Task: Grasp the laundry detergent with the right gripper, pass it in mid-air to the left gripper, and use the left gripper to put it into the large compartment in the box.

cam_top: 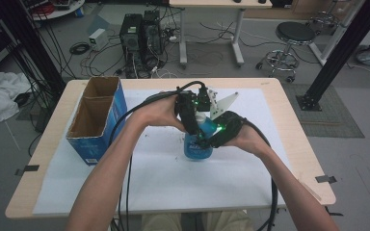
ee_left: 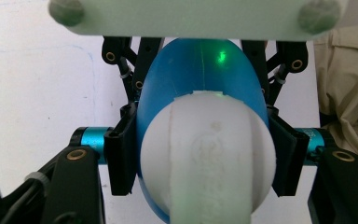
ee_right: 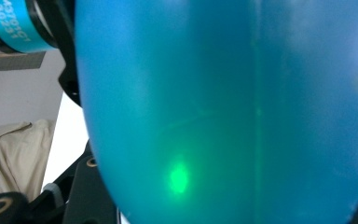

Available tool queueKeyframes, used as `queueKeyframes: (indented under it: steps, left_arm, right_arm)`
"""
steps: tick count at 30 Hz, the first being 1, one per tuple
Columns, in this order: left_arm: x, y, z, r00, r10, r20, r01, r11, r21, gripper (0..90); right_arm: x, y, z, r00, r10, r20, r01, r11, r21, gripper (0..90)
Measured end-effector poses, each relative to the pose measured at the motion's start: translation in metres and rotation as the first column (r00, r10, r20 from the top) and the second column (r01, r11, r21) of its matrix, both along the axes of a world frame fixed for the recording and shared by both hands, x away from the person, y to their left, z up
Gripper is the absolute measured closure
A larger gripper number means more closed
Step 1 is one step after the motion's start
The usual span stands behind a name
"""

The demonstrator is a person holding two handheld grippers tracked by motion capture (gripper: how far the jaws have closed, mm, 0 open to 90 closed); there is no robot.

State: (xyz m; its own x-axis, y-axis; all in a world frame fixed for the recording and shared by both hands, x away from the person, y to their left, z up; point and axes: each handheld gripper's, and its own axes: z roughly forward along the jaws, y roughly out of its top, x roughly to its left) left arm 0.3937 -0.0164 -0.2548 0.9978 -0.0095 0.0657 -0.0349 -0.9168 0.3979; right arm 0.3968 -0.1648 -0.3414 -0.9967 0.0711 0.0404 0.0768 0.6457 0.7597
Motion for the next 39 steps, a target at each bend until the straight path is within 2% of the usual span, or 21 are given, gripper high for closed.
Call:
queueKeyframes:
  steps: [10, 21, 28, 36, 39]
  left_arm:
    - [-0.003, 0.0, 0.001, 1.0, -0.006, 0.007, 0.006, 1.0, 0.004, 38.3]
    - [-0.005, 0.003, 0.003, 1.0, -0.004, 0.006, 0.004, 1.0, -0.005, 38.3]
    - [-0.006, 0.004, 0.002, 1.0, -0.002, 0.008, 0.002, 0.9999, 0.014, 38.3]
    - [-0.005, 0.008, 0.004, 0.9999, 0.015, 0.001, -0.015, 0.9998, 0.014, 38.3]
    - [-0.005, 0.01, 0.005, 0.9998, 0.02, 0.003, -0.02, 0.9997, 0.012, 38.3]
  right_arm:
    - [-0.001, 0.0, 0.0, 1.0, -0.004, -0.002, 0.004, 1.0, -0.007, 42.6]
    - [-0.001, -0.004, -0.005, 0.9996, -0.019, -0.019, 0.018, 1.0, -0.022, 36.3]
    - [-0.002, -0.006, -0.005, 0.9993, -0.031, -0.02, 0.031, 0.999, -0.021, 32.3]
    - [-0.004, -0.011, -0.001, 0.9983, -0.057, -0.007, 0.057, 0.998, -0.028, 26.9]
    - [-0.004, -0.014, 0.0, 0.9968, -0.078, -0.017, 0.078, 0.997, -0.026, 24.2]
